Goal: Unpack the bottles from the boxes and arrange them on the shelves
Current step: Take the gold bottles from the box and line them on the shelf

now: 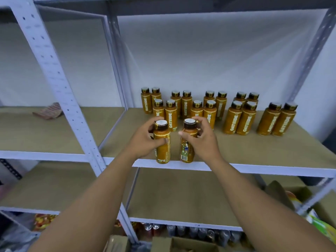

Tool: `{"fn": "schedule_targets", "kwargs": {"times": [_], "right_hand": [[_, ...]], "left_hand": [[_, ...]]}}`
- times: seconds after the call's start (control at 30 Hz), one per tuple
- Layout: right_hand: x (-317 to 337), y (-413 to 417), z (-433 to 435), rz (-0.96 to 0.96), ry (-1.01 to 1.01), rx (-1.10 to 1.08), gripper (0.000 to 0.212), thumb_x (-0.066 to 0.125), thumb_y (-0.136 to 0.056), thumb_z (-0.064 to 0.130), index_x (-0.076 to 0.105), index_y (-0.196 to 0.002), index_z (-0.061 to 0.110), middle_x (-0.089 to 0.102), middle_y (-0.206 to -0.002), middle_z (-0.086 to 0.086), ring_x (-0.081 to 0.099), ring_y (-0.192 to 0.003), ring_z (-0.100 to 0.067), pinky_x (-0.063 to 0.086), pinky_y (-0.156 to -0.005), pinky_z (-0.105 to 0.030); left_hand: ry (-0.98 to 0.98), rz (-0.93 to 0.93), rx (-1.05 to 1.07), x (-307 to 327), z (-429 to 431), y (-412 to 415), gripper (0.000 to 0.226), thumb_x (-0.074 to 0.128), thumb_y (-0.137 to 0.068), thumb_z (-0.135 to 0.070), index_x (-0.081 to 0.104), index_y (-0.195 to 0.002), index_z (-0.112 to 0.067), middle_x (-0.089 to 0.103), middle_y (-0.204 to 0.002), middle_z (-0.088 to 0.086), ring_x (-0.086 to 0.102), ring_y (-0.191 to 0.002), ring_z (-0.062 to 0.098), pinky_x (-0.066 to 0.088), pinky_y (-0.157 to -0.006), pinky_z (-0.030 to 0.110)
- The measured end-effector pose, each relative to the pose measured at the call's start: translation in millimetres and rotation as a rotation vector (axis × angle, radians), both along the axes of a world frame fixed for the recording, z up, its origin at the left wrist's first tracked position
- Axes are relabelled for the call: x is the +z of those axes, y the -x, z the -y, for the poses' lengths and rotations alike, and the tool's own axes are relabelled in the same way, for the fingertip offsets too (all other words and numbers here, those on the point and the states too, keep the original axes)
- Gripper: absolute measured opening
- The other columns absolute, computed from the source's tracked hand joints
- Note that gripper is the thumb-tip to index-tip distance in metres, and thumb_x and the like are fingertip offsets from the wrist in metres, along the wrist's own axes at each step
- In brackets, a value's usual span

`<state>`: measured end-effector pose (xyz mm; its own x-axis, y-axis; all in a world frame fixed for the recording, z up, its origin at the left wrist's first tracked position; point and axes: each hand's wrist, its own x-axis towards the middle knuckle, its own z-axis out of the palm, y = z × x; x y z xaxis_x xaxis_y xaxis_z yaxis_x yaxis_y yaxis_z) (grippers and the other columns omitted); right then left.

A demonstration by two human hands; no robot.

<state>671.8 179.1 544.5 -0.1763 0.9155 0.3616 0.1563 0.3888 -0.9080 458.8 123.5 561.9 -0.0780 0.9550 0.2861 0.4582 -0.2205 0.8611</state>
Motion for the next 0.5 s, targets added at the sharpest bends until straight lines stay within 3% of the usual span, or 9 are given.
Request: {"fn": "schedule_targets", "kwargs": {"times": [0.3,0.5], "right_hand": [[-8.5,24.0,-30.5,0.040,-0.031,-0.055,0.064,0.088,-0.077,0.032,0.052,-0.129,0.034,0.062,-0.121,0.025,0.060,-0.114,0.004,0.048,-0.089,-0.016],[-13.3,31.1,-45.7,0.047,-0.005,-0.011,0.061,0.085,-0.081,0.027,0.050,-0.131,0.035,0.064,-0.128,0.015,0.059,-0.118,0.002,0.045,-0.087,-0.005]], "left_hand": [[0.020,-0.035,-0.087,-8.3,-41.9,20.5,0.072,0.084,-0.082,-0.012,0.048,-0.134,-0.046,0.058,-0.130,-0.022,0.053,-0.123,0.000,0.050,-0.100,0.030],[0.042,-0.034,-0.127,-11.6,-59.0,25.5,0.075,0.081,-0.084,-0.013,0.045,-0.144,-0.039,0.056,-0.138,-0.016,0.053,-0.127,0.003,0.048,-0.101,0.026]]}}
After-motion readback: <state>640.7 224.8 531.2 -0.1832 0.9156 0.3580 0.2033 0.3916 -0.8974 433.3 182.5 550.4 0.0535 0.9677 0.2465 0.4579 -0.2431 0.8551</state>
